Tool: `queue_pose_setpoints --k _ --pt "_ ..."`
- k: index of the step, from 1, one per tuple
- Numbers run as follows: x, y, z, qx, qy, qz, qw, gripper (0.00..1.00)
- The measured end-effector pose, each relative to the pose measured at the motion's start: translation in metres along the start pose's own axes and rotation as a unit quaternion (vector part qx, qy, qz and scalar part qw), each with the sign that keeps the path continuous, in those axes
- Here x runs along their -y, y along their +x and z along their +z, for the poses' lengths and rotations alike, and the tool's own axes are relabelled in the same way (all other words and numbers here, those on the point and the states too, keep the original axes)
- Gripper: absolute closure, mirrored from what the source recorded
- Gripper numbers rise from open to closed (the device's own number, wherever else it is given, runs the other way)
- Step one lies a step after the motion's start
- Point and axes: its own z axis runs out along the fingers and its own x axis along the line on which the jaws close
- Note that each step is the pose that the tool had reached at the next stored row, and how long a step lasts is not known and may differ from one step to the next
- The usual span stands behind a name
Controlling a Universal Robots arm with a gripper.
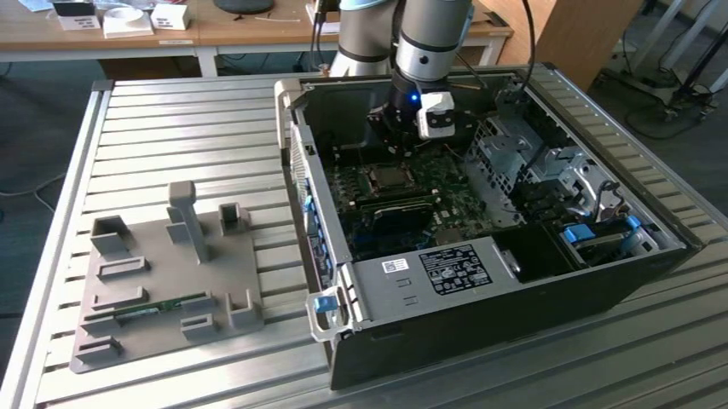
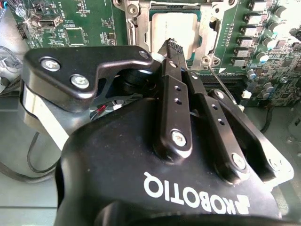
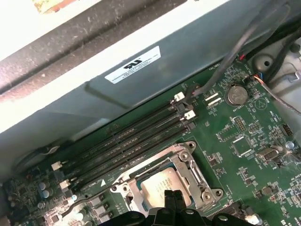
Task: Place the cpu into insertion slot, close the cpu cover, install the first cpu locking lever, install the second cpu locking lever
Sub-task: 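Close the cpu cover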
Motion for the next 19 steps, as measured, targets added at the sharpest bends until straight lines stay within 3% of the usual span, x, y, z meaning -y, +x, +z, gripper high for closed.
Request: queue_pose_setpoints --k 6,10,15,19 --pt "0.0001 0.0001 0.0000 -0.0014 0.0003 -0.037 0.9993 0.89" --pt "0.0001 0.0001 0.0003 -0.0028 0.0006 -0.073 0.9973 0.89" --pt "0.0001 0.0001 0.0004 -0.0044 0.0010 -0.114 0.9935 0.89" --pt "0.0001 0.0001 0.0004 -0.0046 0.0010 -0.118 0.9930 0.89"
